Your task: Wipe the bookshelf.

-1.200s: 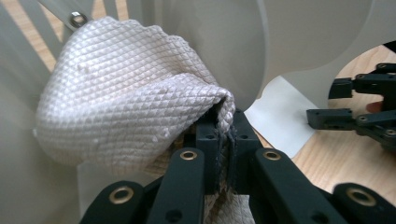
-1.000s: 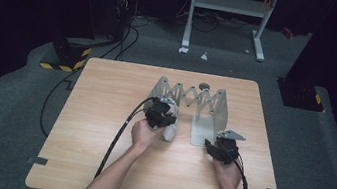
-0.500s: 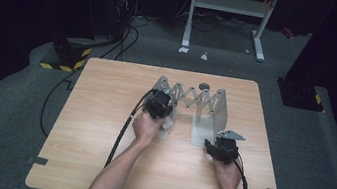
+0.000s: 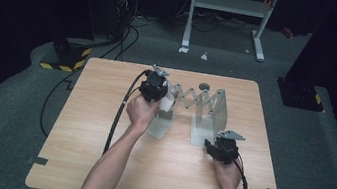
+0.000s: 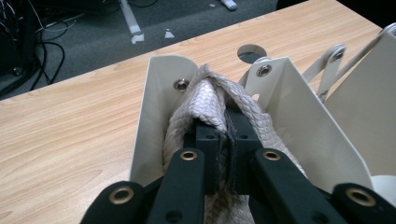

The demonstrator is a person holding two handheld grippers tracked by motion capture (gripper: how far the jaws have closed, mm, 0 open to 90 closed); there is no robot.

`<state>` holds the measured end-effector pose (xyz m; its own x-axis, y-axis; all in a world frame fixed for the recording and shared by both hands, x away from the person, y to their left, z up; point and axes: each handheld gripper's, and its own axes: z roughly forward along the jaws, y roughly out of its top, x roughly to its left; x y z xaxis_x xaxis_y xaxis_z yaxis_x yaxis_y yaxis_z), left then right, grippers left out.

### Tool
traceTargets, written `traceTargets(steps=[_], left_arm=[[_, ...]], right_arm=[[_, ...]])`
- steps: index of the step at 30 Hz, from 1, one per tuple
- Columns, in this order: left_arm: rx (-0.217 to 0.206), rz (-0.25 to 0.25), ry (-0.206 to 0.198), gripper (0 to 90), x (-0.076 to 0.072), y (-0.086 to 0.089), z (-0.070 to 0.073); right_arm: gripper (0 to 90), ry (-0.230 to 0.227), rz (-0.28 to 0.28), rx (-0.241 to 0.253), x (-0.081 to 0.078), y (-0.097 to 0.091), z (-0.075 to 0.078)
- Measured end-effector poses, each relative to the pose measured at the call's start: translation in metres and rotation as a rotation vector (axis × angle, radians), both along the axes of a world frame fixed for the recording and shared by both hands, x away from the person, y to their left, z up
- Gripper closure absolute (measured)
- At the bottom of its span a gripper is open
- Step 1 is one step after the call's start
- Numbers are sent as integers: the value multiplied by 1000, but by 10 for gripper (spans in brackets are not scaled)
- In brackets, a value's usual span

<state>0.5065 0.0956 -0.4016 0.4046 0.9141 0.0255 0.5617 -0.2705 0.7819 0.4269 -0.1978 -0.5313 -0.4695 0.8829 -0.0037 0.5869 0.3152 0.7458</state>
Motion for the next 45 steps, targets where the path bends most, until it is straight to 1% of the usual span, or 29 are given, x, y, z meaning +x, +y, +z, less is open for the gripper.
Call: traceTargets(steps=[3,6,8,12,15,19,20,24,30,33,36,38,40,41,45], left_arm=[[-15,-10,-13,854,-1,0,3],[-49,-17,-23,854,-2,2,9],[-63,-28,-27,854,-2,1,11],[-83,-67,-19,854,0,-7,5],[-74,-78,-8,854,3,-13,-1],[-48,-83,21,854,8,-18,-14],[-47,-84,30,854,9,-18,-18],[-43,-90,83,855,14,-20,-38],[-13,-100,147,855,19,-25,-67],[-15,-103,186,854,21,-27,-83],[-7,-108,209,854,22,-28,-94],[-10,-108,208,854,23,-27,-95],[-16,-109,193,854,22,-25,-89],[-23,-110,182,854,22,-23,-84],[-55,-122,104,855,15,-17,-55]], right_arm=[[523,1,-1,-1,0,0,0],[524,1,-1,-1,0,0,0],[524,1,0,-1,0,0,0],[525,2,0,0,0,0,0],[525,2,0,1,0,0,0],[526,0,1,0,0,0,0],[526,0,0,0,0,0,0],[534,1,-1,1,0,0,0],[534,0,-2,0,0,0,0],[535,1,-2,1,0,0,0],[535,1,-2,1,0,0,0],[535,1,-2,1,0,0,0],[535,1,-1,1,-1,0,0],[534,1,-1,1,-1,0,0],[534,1,-2,1,-1,0,0]])
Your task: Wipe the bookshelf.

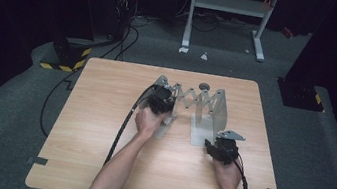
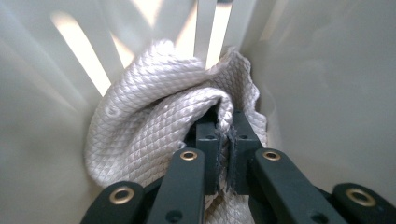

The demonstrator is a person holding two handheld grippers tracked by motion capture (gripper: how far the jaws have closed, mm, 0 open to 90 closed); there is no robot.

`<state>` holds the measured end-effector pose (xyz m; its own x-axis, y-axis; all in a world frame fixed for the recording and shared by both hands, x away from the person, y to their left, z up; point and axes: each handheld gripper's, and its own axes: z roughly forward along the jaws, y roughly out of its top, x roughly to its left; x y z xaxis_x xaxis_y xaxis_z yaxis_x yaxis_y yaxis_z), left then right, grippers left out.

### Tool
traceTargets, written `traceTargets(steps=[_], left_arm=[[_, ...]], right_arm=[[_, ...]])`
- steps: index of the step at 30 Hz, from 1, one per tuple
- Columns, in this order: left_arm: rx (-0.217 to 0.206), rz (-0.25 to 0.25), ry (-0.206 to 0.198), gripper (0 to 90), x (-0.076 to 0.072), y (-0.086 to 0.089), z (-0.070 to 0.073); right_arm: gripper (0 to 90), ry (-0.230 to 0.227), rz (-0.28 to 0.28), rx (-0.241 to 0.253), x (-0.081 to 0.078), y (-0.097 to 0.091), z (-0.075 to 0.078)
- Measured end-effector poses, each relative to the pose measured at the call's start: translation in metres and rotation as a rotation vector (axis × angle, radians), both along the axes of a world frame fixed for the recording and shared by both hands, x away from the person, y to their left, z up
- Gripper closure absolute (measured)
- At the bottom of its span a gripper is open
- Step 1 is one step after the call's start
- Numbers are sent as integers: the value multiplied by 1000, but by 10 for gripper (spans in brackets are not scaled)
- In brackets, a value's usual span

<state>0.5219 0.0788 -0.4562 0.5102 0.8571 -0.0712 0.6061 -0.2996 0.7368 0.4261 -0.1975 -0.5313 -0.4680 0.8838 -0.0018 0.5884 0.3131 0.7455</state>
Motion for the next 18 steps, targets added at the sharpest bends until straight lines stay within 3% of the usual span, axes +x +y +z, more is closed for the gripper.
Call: traceTargets(steps=[5,8,12,18], left_arm=[[-42,-15,-101,855,-10,5,40],[-55,-24,-120,854,-12,5,52],[-65,-39,-105,854,-11,1,44],[-33,-49,-42,854,-9,-1,19]], right_arm=[[534,-2,2,-2,0,0,0],[534,-2,2,-2,0,0,0],[534,-2,2,-2,0,0,0],[540,-2,2,-2,0,0,0]])
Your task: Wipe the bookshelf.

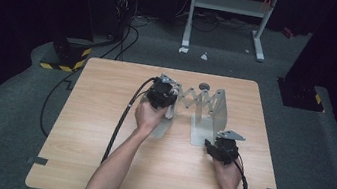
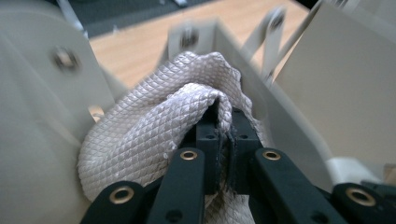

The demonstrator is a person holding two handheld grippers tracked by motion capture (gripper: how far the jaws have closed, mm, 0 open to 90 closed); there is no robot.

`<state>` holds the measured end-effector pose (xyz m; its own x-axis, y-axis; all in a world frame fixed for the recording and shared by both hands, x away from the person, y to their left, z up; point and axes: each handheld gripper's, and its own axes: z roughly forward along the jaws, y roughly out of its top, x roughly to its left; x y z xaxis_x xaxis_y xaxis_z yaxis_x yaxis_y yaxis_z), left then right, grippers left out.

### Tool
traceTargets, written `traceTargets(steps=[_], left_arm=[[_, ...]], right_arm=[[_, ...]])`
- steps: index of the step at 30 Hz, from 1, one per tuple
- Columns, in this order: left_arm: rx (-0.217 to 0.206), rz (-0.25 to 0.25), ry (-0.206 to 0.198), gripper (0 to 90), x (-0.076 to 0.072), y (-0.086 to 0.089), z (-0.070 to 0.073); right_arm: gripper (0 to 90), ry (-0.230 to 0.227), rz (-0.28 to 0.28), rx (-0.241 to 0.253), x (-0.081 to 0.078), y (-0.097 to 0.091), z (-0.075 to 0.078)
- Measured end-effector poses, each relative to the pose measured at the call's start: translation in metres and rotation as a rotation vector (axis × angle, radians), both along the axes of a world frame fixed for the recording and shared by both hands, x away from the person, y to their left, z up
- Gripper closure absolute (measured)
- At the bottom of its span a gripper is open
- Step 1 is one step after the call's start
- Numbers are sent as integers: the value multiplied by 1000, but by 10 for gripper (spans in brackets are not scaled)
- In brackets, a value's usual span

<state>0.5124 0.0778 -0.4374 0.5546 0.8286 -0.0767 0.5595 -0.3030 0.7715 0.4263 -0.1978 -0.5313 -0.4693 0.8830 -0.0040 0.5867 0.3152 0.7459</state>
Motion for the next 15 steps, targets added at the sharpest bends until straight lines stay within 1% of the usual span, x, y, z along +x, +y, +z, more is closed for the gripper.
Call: traceTargets(steps=[3,6,13,15], left_arm=[[24,-3,22,854,1,-2,-13],[24,-2,52,855,4,-2,-25],[73,0,124,855,8,-6,-57],[66,3,142,854,9,-6,-64]], right_arm=[[550,0,2,2,0,0,0],[550,-1,2,1,0,0,0],[550,0,2,1,0,0,0],[550,0,2,1,0,0,0]])
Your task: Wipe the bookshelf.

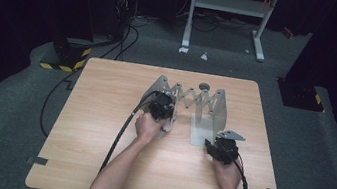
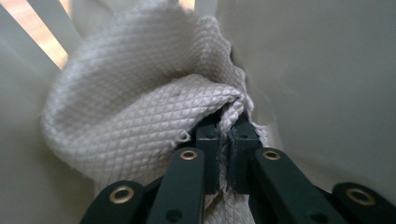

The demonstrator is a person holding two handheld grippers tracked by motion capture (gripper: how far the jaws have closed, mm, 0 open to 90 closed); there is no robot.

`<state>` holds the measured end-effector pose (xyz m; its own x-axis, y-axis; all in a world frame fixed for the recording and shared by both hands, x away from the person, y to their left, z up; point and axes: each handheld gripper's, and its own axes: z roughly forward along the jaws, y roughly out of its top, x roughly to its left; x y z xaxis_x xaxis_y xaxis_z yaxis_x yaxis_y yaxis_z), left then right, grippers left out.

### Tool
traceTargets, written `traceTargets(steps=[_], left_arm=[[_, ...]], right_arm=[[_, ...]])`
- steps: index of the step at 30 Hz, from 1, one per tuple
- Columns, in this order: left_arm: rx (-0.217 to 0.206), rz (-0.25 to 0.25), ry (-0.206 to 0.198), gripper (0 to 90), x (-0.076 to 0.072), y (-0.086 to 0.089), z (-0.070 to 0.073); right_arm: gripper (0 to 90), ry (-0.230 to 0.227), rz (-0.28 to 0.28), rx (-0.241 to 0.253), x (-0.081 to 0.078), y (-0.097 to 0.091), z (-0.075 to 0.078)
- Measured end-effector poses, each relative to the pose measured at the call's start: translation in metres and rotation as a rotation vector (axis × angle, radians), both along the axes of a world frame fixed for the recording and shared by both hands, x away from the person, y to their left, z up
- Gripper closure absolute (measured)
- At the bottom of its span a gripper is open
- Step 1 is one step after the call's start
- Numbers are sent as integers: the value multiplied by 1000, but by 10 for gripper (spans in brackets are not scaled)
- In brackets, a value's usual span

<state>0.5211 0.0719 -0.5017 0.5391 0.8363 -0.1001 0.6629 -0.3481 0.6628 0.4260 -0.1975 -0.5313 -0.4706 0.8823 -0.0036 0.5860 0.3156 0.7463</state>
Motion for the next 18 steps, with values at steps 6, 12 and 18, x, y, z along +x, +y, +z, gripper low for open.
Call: traceTargets(steps=[6,12,18], left_arm=[[-9,2,22,854,1,3,-5],[-27,11,-45,857,-6,6,20],[-63,52,-128,856,-12,14,60]], right_arm=[[550,0,0,0,0,0,0],[550,-1,0,-2,0,0,0],[550,0,0,-1,0,0,0]])
